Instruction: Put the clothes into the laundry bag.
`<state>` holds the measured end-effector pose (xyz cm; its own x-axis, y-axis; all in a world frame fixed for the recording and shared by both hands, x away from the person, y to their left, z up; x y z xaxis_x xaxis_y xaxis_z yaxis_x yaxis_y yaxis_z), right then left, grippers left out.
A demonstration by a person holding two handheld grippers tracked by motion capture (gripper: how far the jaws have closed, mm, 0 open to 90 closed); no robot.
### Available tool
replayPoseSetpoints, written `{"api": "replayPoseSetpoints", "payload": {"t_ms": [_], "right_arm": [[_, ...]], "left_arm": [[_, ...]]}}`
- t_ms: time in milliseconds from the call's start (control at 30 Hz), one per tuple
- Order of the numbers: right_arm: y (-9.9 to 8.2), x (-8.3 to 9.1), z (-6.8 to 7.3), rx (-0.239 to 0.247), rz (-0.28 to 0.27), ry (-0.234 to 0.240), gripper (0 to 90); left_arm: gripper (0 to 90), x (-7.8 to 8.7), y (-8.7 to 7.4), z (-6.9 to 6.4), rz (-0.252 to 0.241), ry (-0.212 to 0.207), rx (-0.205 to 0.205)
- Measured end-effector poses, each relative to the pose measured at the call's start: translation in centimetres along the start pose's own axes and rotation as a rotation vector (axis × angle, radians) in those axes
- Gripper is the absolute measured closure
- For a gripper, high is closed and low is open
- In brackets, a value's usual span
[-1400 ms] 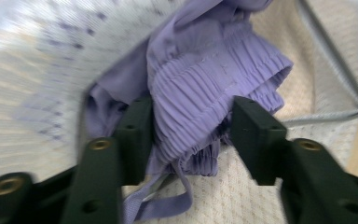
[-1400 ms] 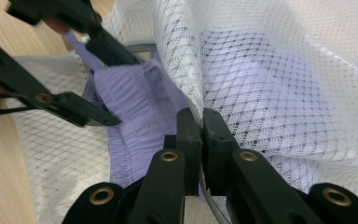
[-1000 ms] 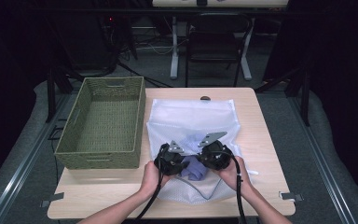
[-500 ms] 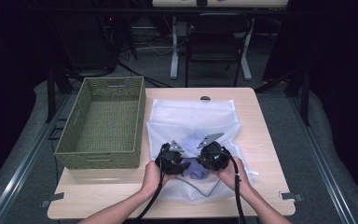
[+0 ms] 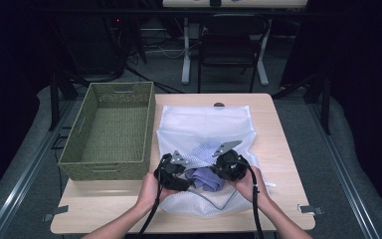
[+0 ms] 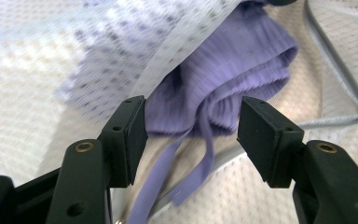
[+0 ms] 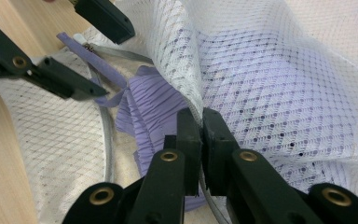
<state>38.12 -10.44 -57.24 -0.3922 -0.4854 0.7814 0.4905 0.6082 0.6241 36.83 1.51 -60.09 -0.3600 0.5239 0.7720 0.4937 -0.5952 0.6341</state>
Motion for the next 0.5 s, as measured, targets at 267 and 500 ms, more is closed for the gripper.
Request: {"api": "replayPoseSetpoints", "payload": {"t_ms": [267,500], "right_arm": [[0.0,-0.3,0.2,0.002,0.008,0.003,87.0],[0.2,0.0,0.4,0.011,0.001,0.002,87.1]], "left_arm": [[63.7,-2.7,-1.3,-1.1,0.056,-0.023,-0.024],[86.0,-4.0,0.0,-1.3,0.000,-0.001,-0.006]]}}
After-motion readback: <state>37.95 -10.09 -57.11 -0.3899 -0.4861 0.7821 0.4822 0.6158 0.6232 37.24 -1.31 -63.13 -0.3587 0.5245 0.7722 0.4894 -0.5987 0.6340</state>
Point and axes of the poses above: each handheld gripper's, and its own axes: x roughly backward along the jaws, y roughly out of its top, z roughly to its left, the point moved 10 cm from there along -x, roughly forward along the jaws, and after that the axes turned 2 degrees about y, right-handed, at the moved point
